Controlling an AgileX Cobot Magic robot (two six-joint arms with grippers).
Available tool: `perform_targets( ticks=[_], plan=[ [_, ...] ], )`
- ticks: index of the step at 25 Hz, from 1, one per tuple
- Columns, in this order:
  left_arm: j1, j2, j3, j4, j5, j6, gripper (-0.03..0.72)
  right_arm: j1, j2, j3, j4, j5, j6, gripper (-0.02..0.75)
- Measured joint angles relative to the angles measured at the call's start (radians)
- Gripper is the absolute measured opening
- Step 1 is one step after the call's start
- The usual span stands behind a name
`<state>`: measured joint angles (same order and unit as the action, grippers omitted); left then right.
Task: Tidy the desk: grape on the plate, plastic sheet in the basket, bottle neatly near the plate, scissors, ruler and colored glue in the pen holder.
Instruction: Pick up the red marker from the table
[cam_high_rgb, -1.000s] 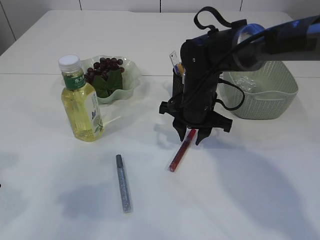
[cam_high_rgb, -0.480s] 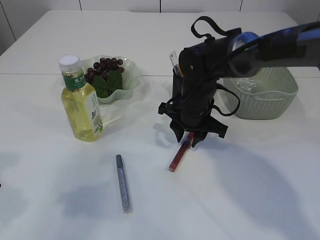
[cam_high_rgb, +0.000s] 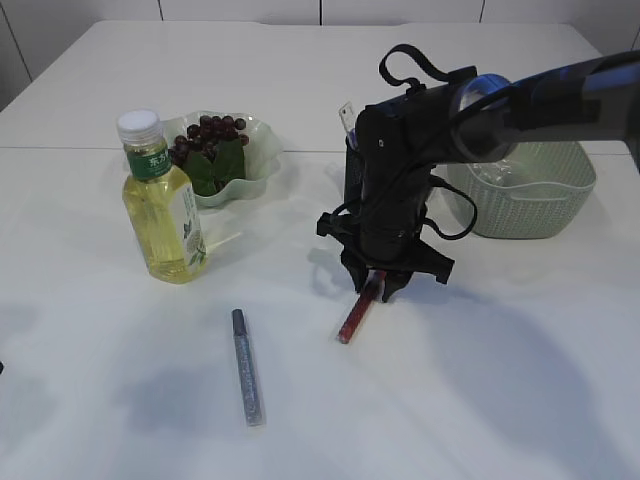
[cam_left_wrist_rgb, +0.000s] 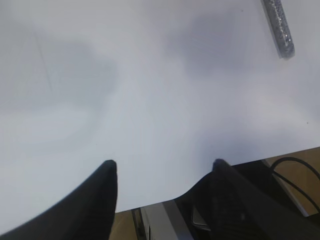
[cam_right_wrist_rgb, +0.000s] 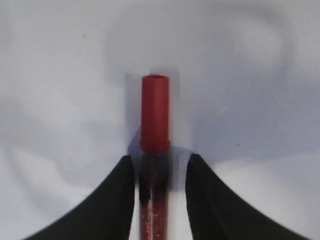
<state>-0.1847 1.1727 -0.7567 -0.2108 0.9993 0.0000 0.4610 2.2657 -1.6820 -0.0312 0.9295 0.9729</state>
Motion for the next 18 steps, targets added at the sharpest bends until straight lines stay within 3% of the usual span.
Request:
perform_targets(
  ticks=[7,13,18],
  plan=[
    [0.0,0.0,0.0,0.0,-0.004,0.0,0.433,0.0,0.004,-0.002,0.004,0.002,0.0,0.164],
    [0.0,0.0,0.0,0.0,-0.004,0.0,0.433,0.0,0.006,-0.009,0.016,0.007,-0.029,0.1],
    [0.0,0.0,0.0,0.0,-0.004,0.0,0.433,0.0,0.006,-0.009,0.02,0.016,-0.1,0.091]
  ],
)
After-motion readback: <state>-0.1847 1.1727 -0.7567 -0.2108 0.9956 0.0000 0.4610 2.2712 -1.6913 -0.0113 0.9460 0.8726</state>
